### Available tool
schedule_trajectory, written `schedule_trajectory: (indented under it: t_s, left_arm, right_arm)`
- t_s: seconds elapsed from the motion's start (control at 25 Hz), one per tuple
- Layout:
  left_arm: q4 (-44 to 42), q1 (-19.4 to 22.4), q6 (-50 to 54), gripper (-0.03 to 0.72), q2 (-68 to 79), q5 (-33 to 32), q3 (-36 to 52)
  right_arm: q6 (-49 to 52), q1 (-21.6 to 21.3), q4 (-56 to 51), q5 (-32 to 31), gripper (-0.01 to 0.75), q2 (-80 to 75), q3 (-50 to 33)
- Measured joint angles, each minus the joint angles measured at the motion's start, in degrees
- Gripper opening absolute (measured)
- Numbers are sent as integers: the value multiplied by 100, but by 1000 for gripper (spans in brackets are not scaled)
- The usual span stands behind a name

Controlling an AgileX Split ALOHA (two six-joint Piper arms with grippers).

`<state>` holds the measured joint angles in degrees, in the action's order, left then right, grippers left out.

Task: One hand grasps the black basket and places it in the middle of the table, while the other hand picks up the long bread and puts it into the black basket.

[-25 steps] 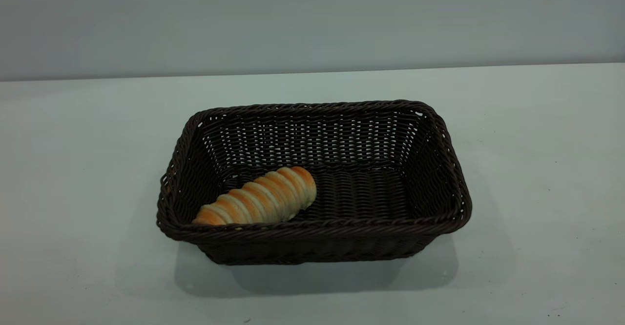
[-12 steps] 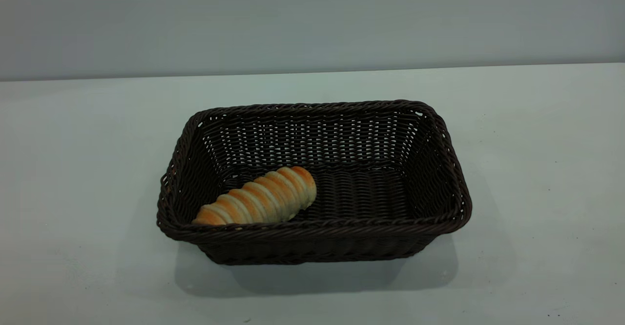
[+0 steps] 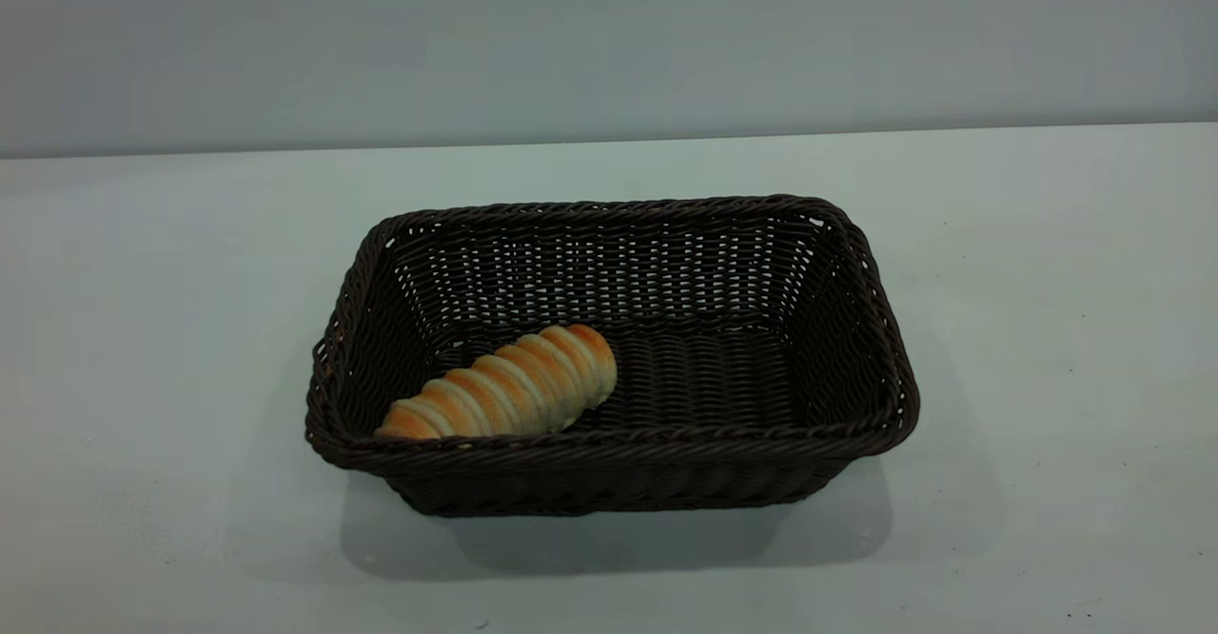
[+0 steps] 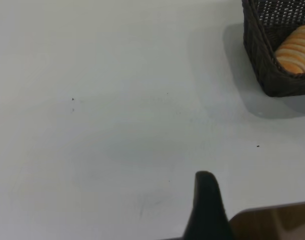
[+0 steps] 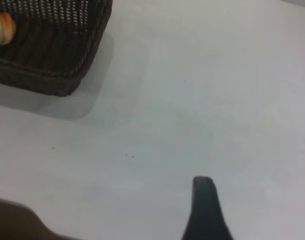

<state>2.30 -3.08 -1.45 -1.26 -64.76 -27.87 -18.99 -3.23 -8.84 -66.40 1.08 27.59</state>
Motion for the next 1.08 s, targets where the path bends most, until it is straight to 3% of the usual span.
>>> schedule_trajectory:
  t_s: [0.32,1.08]
  left_arm:
    - [0,0,0,563,0,0,0]
    - [0,0,-3,563,0,0,0]
  right_arm:
    - [10,0,0,0,548,0,0]
    - [1064,0,382,68,548,6,-7]
